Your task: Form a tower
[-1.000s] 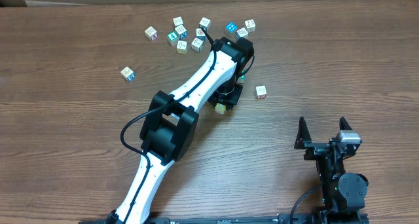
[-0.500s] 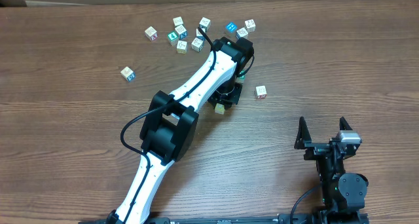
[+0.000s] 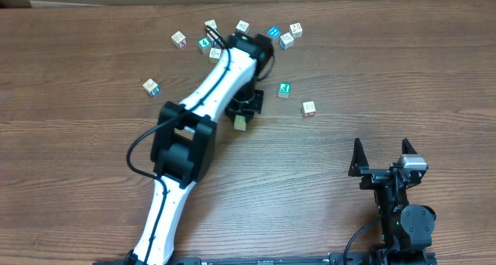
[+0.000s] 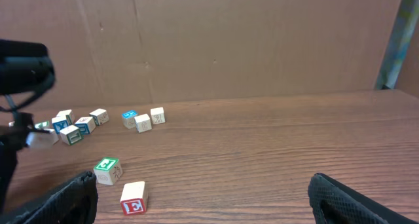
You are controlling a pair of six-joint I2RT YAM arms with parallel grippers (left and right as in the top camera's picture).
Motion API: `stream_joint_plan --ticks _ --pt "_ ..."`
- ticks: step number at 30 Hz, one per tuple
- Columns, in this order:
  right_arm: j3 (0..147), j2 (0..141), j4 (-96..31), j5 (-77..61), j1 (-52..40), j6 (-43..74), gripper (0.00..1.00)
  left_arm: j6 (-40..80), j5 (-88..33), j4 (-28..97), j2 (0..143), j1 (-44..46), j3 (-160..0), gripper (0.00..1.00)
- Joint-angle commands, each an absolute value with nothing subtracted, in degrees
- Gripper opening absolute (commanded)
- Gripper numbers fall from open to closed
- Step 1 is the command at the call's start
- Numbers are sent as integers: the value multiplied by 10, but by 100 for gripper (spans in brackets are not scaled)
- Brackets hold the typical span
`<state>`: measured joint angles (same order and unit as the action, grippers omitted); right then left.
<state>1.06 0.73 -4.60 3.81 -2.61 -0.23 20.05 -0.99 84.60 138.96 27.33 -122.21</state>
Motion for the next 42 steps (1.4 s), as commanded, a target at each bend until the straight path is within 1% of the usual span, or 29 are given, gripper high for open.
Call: stream_joint_plan --ticks 1,7,15,28,38,42 --pt "4 2 -44 37 -22 -5 100 234 -4 858 1356 257 -1219 24" --pt "4 2 -44 37 -22 -5 100 263 15 856 1356 249 -1219 24" --pt "4 2 -44 37 -22 -5 100 299 44 852 1356 248 -1219 27" --pt "4 2 -44 37 -22 -5 100 305 44 835 1356 235 -1211 31" --pt "4 2 -44 37 -22 -5 100 288 44 821 1356 217 -1193 31" --pt "4 2 -44 37 -22 -5 100 283 44 820 1356 219 -1193 35"
